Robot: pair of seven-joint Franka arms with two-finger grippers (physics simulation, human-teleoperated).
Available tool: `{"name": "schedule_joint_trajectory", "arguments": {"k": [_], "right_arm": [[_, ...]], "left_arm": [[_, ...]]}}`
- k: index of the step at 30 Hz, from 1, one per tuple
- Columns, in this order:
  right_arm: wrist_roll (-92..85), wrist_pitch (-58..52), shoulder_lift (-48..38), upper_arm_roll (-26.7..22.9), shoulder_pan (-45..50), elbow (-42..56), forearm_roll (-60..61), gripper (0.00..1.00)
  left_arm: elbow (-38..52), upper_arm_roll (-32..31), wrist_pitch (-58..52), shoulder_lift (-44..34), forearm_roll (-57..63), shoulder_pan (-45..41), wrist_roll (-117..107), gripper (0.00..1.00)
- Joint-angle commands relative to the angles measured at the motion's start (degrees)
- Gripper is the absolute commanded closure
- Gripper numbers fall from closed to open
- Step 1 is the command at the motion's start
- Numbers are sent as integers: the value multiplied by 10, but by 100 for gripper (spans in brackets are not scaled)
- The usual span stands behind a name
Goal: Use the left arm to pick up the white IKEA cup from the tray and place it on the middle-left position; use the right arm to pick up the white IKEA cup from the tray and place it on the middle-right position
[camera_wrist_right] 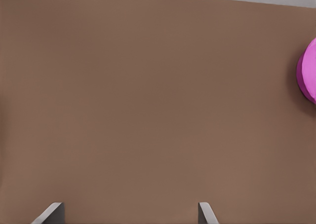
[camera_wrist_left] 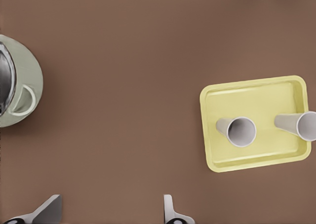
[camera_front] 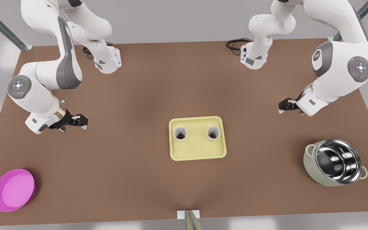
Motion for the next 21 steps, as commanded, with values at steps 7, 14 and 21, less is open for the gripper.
{"name": "schedule_joint_trajectory", "arguments": {"k": [7, 14, 21], "right_arm": [[0, 9, 3, 68, 123, 2, -3, 0], [-1, -17, 138, 91, 234, 131, 16, 0], [-6, 217, 200, 98, 259, 58, 24, 0]], "left_arm": [[-2, -4, 62, 82, 10, -120, -162, 0], [0, -4, 198, 220, 11, -173, -244, 0], [-9, -4, 247, 250, 16, -185, -251, 0]]}}
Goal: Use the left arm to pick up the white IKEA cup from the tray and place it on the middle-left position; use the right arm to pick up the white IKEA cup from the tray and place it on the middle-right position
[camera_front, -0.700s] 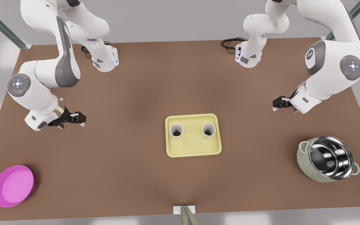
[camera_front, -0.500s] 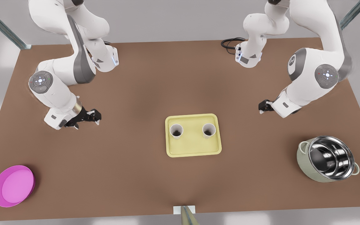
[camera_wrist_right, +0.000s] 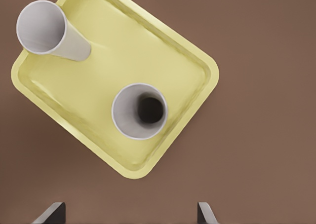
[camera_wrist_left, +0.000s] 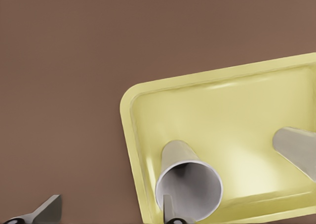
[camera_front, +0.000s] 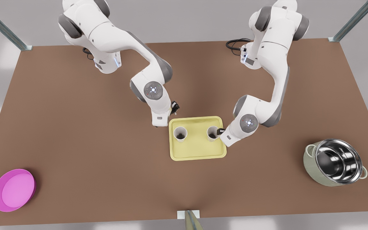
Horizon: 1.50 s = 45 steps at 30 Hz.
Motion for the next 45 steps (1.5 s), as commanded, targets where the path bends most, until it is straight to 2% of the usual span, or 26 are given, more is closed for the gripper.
{"name": "schedule_joint_trajectory", "arguments": {"k": [1, 3, 6, 8, 11, 17, 23, 25, 27, 30, 32, 34, 37, 40, 45], "right_arm": [[-9, 139, -6, 2, 0, -37, 5, 0], [-10, 201, -1, 3, 0, -65, 5, 0], [-3, 236, 13, 3, 4, -62, 6, 0], [-2, 271, 34, 3, 6, -61, 6, 0], [2, 272, 50, 0, 3, -44, 10, 0], [158, 259, 59, -4, -5, -43, 4, 0], [212, 235, 92, -4, -4, -44, 2, 0], [229, 235, 101, -4, -3, -44, 1, 0], [229, 236, 103, -5, -3, -43, 1, 0], [229, 236, 103, -5, -4, -41, 2, 0], [230, 236, 103, -6, -5, -40, 3, 0], [236, 236, 103, -6, -5, -31, 3, 0], [237, 234, 109, -11, -6, -11, 2, 0], [236, 233, 117, -15, -6, -3, 1, 0], [236, 234, 136, -15, -2, -4, 1, 0]], "left_arm": [[-3, 0, 47, 1, 3, -2, -107, 0], [-5, 1, 53, 3, 3, -9, -107, 0], [-85, 0, 102, -22, 22, -28, -147, 0], [-95, 0, 103, -28, 21, -28, -148, 0], [-94, 2, 127, -11, 23, -28, -147, 0], [-91, 1, 163, 15, 21, -29, -154, 0], [-88, 2, 200, 33, 23, -44, -153, 0], [-88, 2, 200, 33, 23, -44, -153, 14], [-87, 2, 200, 34, 23, -44, -151, 22], [-86, 2, 200, 34, 23, -43, -152, 59], [-85, 2, 200, 33, 23, -43, -153, 72], [-80, 2, 199, 33, 23, -43, -154, 77], [-73, 3, 193, 31, 23, -42, -151, 77], [-32, 15, 121, 19, 23, -34, -143, 77], [-3, 128, 74, 4, 20, -31, 6, 77]]}}
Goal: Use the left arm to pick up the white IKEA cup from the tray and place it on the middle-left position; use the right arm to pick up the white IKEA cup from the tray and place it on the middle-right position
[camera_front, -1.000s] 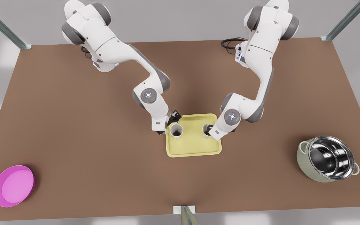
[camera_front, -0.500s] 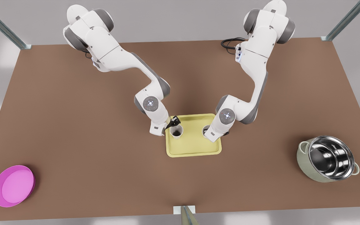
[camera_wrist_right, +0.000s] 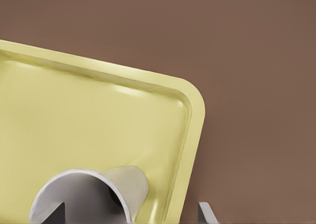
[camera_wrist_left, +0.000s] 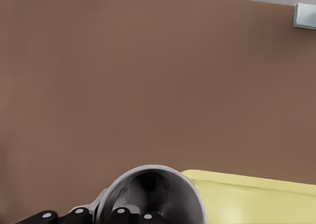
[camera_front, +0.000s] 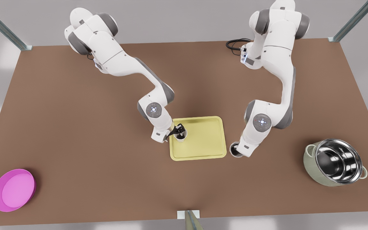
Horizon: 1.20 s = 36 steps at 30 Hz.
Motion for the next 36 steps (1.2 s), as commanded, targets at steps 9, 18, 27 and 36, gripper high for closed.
{"name": "schedule_joint_trajectory", "arguments": {"k": [9, 18, 27, 36], "right_arm": [[43, 0, 20, 0, 2, 0, 1, 10], [74, -10, 17, 4, 3, 1, 2, 49], [73, -49, 4, 7, 5, 7, 1, 93], [-68, -215, -38, 6, -46, 74, 1, 100]], "left_arm": [[-15, 47, 170, 39, -84, 80, 257, 78], [-16, 45, 211, 65, -144, 76, 258, 78], [-29, 36, 210, 80, -146, 75, 257, 75], [27, 40, -41, 39, -36, 59, 300, 0]]}}
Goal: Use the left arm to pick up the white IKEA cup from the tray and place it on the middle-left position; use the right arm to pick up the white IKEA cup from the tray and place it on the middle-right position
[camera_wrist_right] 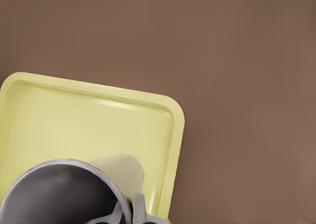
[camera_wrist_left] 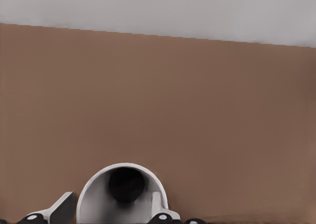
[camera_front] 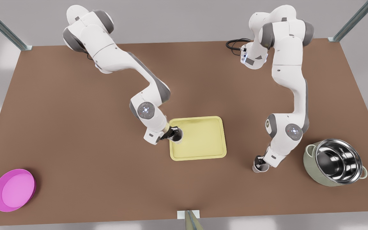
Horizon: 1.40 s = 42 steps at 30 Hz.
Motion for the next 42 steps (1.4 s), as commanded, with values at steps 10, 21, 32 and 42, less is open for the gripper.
{"name": "schedule_joint_trajectory", "arguments": {"k": [10, 21, 32, 42], "right_arm": [[-421, -176, 25, -12, -157, 82, -18, 100], [-483, -121, 97, -16, -182, 146, -65, 100], [-483, -70, 138, -15, -179, 145, -67, 100], [-479, -58, 143, -15, -179, 145, -66, 53]], "left_arm": [[-30, 8, -395, -271, 90, -41, 4, 0], [12, -248, -398, -254, 127, 228, -12, 0], [16, -246, -393, -239, 125, 230, -14, 0], [18, -245, -394, -239, 127, 235, -13, 0]]}}
